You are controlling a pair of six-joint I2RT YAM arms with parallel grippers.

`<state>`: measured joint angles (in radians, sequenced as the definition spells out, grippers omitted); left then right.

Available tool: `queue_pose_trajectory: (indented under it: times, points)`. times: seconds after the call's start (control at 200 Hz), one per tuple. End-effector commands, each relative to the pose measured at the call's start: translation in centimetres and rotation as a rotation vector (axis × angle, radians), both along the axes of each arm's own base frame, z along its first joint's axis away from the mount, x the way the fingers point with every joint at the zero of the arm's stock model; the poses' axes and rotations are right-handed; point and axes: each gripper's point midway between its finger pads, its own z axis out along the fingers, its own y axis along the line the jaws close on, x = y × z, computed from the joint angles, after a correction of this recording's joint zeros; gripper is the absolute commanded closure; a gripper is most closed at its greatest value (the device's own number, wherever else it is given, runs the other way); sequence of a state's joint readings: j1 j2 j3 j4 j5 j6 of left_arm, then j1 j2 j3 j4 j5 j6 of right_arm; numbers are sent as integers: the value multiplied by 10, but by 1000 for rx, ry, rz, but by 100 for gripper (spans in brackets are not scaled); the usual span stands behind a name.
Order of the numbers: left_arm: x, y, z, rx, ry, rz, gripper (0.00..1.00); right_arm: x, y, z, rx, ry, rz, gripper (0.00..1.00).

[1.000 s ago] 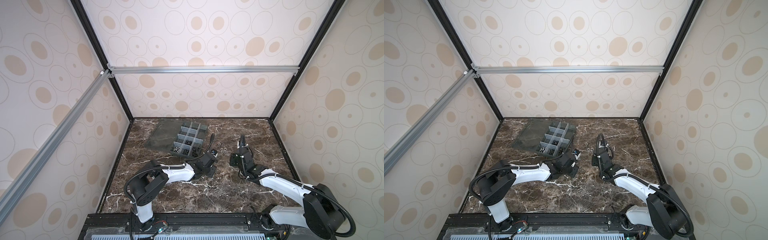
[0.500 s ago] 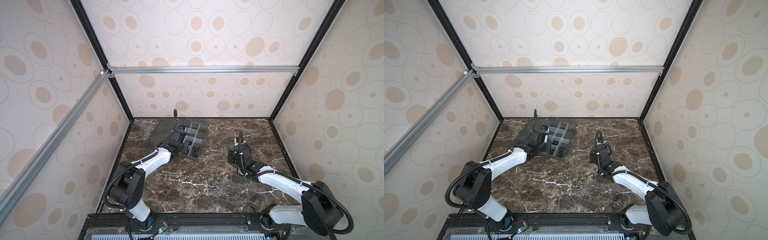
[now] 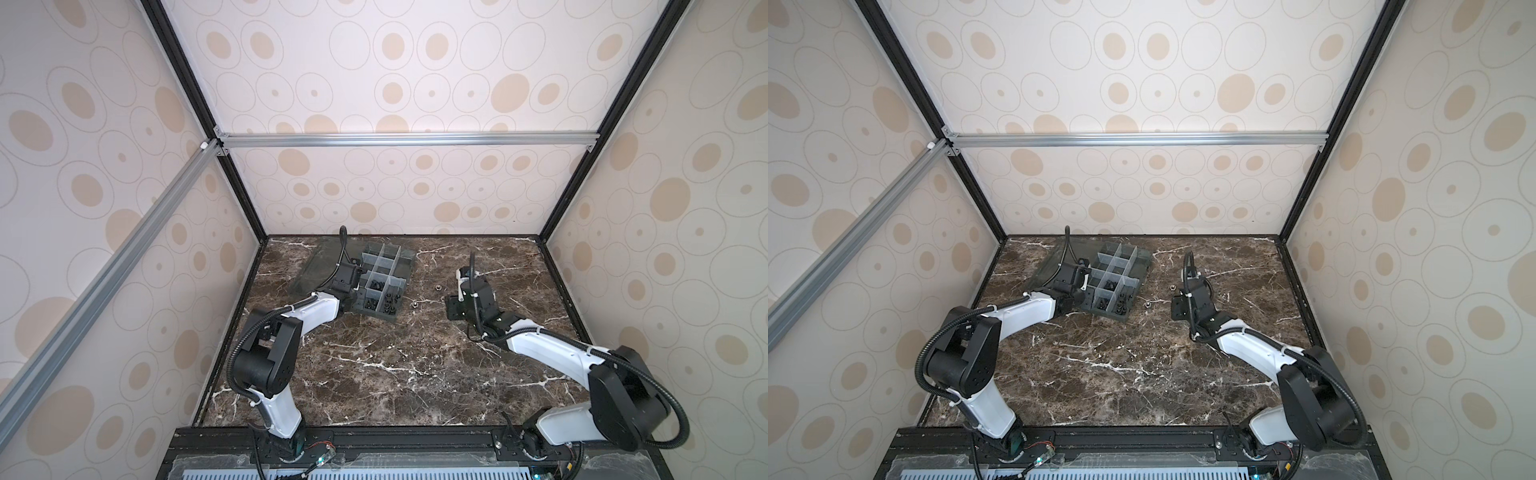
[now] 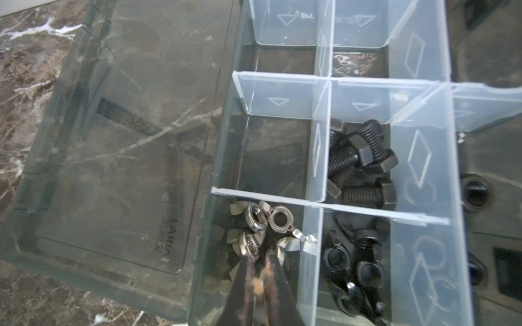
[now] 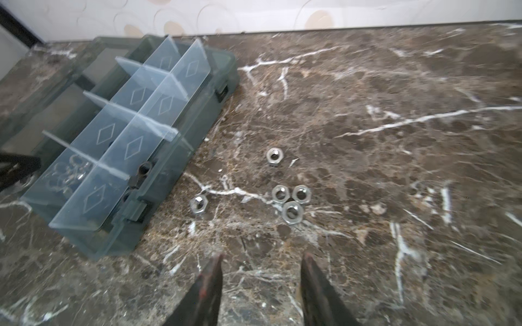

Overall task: Sort the screws and nuts into containers
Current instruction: Place the nut into the container, then pick up the nut from the center of the table.

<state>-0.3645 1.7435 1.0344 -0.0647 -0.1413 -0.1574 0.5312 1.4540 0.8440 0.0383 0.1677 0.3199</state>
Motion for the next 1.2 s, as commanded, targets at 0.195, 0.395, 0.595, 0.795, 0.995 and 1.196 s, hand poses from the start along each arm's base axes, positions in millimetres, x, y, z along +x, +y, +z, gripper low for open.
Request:
queue_pose_trajectory:
  times: [0.195, 0.395, 0.595, 0.795, 0.995, 1.196]
  points:
    - [22, 0, 41, -34, -138, 34, 48, 24, 61, -54, -98, 346, 270, 51]
    - [-7, -9, 117, -180, -302, -3, 45, 31, 78, -76, -133, 457, 314, 52]
    - [-50, -19, 149, -295, -404, -82, 39, 27, 80, -95, -215, 492, 325, 51]
    - [-59, -18, 131, -274, -380, -98, 39, 27, 92, -106, -246, 501, 348, 52]
    - [-52, -21, 122, -259, -362, -101, 39, 35, 94, -115, -271, 514, 317, 61]
    - [-49, -19, 123, -246, -375, -89, 39, 35, 91, -122, -292, 531, 312, 71]
